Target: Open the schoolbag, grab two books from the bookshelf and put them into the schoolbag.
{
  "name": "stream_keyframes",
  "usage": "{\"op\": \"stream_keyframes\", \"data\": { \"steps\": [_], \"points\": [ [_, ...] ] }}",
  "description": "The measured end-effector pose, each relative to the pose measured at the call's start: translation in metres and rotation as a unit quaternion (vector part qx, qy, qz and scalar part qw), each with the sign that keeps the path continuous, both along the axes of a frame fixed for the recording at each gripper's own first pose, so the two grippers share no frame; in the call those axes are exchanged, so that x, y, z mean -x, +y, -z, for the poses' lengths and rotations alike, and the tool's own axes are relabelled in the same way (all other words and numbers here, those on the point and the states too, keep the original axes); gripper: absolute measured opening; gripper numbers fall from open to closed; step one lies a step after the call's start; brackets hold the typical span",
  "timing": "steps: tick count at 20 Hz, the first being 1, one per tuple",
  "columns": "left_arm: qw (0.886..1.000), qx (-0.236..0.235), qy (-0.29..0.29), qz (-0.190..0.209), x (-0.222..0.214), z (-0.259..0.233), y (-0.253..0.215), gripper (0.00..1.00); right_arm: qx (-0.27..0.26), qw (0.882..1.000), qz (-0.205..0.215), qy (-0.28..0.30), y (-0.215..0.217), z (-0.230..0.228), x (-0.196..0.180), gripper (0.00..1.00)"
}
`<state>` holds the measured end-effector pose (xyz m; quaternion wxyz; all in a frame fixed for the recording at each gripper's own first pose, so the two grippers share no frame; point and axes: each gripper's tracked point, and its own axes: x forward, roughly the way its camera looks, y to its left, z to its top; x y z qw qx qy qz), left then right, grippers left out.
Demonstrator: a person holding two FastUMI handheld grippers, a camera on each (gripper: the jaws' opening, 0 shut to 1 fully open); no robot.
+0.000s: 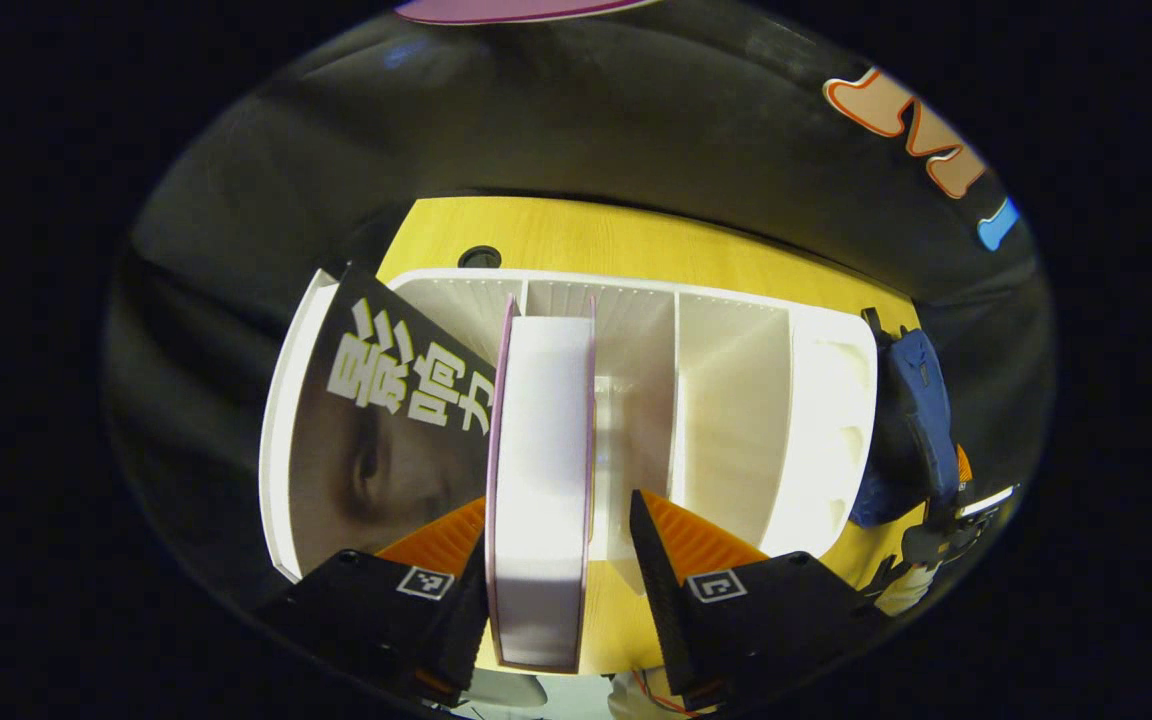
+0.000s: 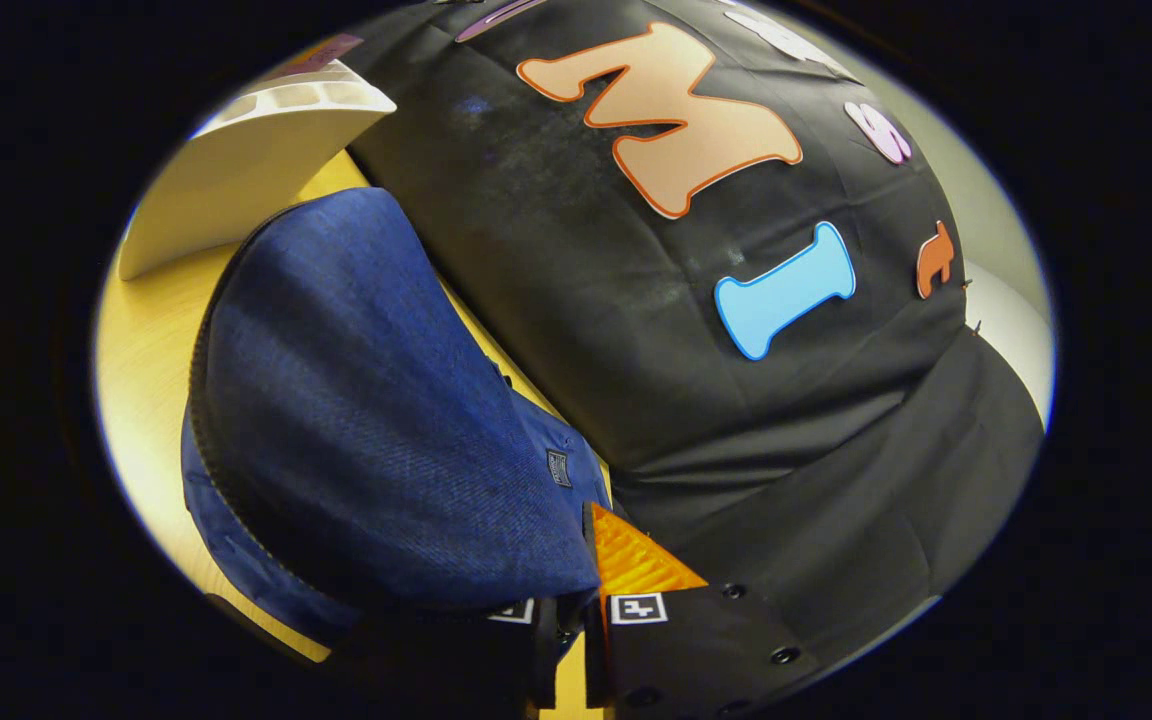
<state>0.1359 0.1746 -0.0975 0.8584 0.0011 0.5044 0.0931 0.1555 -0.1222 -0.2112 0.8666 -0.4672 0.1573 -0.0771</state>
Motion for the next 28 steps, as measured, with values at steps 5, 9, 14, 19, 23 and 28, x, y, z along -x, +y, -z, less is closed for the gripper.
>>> {"op": "stream_keyframes", "data": {
  "steps": [5, 9, 14, 19, 23, 28],
  "points": [
    [0.999, 0.005, 0.036, -0.006, -0.008, 0.018, -0.004, 0.48, -0.015, 1.000, 0.008, -0.004, -0.004, -0.004, 0.001, 0.11],
    [0.998, 0.000, 0.058, -0.011, -0.011, 0.027, -0.002, 0.43, -0.021, 1.000, 0.008, -0.004, -0.005, -0.007, 0.002, 0.11],
    [0.996, 0.006, 0.086, -0.029, -0.009, 0.039, -0.002, 0.40, -0.018, 1.000, 0.005, -0.005, -0.004, -0.008, 0.002, 0.11],
    [0.991, -0.005, 0.118, -0.060, -0.002, 0.044, 0.000, 0.40, -0.017, 1.000, 0.004, -0.004, -0.004, -0.006, 0.003, 0.11],
    [0.990, -0.001, 0.119, -0.072, 0.000, 0.039, -0.001, 0.40, -0.017, 1.000, -0.001, -0.003, -0.004, -0.006, 0.002, 0.11],
    [0.991, -0.003, 0.120, -0.063, 0.019, 0.011, -0.017, 0.40, -0.022, 1.000, -0.002, -0.004, -0.005, -0.006, 0.002, 0.11]
  ]
}}
